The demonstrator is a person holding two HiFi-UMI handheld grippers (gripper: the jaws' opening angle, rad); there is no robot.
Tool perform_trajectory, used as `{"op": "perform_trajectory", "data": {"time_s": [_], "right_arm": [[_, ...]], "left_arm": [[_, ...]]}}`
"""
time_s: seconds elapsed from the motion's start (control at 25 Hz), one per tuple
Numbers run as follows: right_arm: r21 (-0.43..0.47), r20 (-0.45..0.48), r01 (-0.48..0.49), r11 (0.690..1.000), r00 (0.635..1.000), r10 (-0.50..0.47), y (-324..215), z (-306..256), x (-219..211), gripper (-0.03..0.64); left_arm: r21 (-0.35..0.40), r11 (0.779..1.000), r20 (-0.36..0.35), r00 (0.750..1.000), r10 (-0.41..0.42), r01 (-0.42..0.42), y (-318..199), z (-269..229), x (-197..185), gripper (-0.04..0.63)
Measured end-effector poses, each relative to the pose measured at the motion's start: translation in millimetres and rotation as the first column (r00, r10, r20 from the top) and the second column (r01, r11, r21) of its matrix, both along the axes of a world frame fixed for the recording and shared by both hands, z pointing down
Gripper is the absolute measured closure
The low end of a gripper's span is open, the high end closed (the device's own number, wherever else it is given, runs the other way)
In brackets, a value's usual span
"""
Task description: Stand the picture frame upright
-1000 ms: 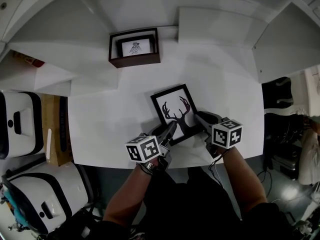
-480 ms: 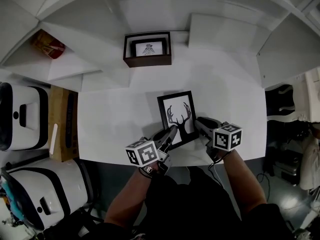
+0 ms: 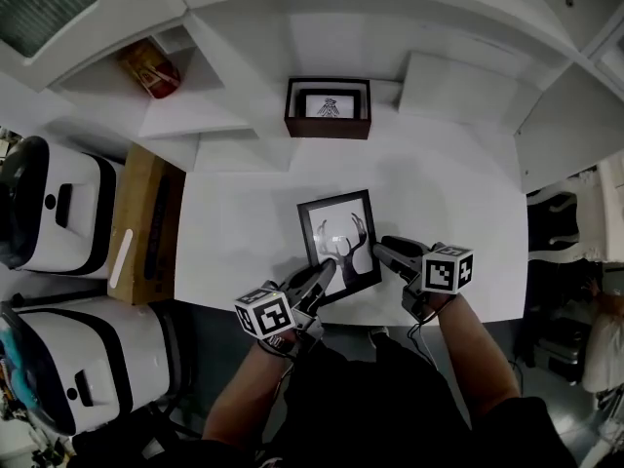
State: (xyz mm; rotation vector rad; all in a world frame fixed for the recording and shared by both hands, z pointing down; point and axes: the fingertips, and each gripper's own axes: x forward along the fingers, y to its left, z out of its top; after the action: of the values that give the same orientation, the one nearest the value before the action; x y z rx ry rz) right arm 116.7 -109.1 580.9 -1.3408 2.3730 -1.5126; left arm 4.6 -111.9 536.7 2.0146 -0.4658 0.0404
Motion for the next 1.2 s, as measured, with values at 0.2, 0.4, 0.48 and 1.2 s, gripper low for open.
{"op": "perform_trajectory", "data": {"time_s": [0.2,0.4,0.48,1.2], "right_arm": [[0.033,0.082,0.055,0.998,0.995,-0.057,-13,-24,-39,0.456],[0.086,0.172,0.100,0.991,0.978,-0.113,-22,-49,-67,0.456],[0.103,0.178,0.127,0.987,0.973,-0.144,-24,-55,-79,0.464],[0.214,-0.072,0.118,0.970,0.992,-0.105,-44,-73,-135,0.546]], "left_arm": [[0.052,0.999,-0.061,0.998,0.018,-0.015,-2,-27,-30,0.566],[0.087,0.996,-0.098,0.994,0.045,-0.037,-9,-43,-54,0.566],[0.098,0.994,-0.097,0.993,0.062,-0.053,-12,-46,-61,0.566],[0.284,0.917,0.199,0.953,0.229,-0.280,-53,-38,-119,0.514]]}}
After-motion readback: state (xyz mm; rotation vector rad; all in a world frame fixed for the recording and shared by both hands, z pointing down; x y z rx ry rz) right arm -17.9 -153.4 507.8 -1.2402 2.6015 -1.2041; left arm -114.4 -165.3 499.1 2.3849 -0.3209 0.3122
